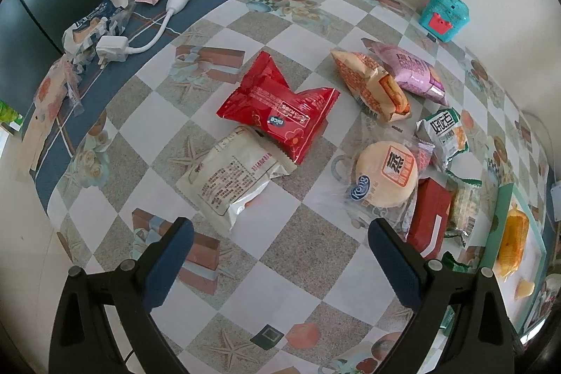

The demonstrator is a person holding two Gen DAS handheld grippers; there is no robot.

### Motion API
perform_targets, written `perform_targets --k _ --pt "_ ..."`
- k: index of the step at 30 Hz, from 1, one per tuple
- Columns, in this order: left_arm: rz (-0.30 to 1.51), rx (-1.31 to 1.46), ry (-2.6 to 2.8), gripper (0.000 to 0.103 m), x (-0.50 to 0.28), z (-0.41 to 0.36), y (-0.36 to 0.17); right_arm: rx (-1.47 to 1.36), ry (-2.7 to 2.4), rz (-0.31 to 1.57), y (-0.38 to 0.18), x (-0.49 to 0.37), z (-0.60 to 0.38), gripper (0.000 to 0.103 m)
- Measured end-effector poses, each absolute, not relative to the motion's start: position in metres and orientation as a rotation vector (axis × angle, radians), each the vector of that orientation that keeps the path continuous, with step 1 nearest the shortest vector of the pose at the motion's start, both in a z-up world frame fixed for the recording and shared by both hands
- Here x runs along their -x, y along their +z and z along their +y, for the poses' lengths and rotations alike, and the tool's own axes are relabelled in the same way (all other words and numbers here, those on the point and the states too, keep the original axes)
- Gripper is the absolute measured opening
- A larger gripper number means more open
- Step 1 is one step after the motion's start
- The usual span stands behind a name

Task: Organize snacks
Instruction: 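Grasp the green package with the right gripper while the left gripper grasps the red white-striped packet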

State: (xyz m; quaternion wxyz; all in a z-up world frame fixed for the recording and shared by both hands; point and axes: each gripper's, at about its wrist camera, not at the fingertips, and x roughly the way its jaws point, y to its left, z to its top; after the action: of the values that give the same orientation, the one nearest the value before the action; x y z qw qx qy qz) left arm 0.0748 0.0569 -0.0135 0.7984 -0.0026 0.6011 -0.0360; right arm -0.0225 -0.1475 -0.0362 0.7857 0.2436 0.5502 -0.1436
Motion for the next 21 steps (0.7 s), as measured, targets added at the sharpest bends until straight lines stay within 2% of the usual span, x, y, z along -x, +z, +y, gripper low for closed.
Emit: perform_targets --k 6,9,13,15,21 --pt "1.291 0.003 -0.081 0.100 -0.075 0.056 -0.014 -0.449 -0.340 1.244 -0.045 0.019 -0.142 0.059" --pt "1.292 -0.001 -0.081 0.100 -0.074 0.054 -0.014 -0.451 -0.357 1.264 -0.050 0.021 -0.145 0.052" --pt "1.294 -0.005 -0.095 0.100 -0.074 0.052 -0.015 -0.452 -0.356 1.272 -0.054 0.024 -0.149 0.051" --pt "1.297 -0.006 -0.109 0.100 -0.073 0.049 -0.016 -0.453 -0.355 1.279 -0.057 0.025 -0.150 0.046" --pt "1.302 -0.028 -0.125 0.100 -0.072 0.040 -0.020 -0.434 -0.372 1.280 -0.063 0.026 -0.154 0.044"
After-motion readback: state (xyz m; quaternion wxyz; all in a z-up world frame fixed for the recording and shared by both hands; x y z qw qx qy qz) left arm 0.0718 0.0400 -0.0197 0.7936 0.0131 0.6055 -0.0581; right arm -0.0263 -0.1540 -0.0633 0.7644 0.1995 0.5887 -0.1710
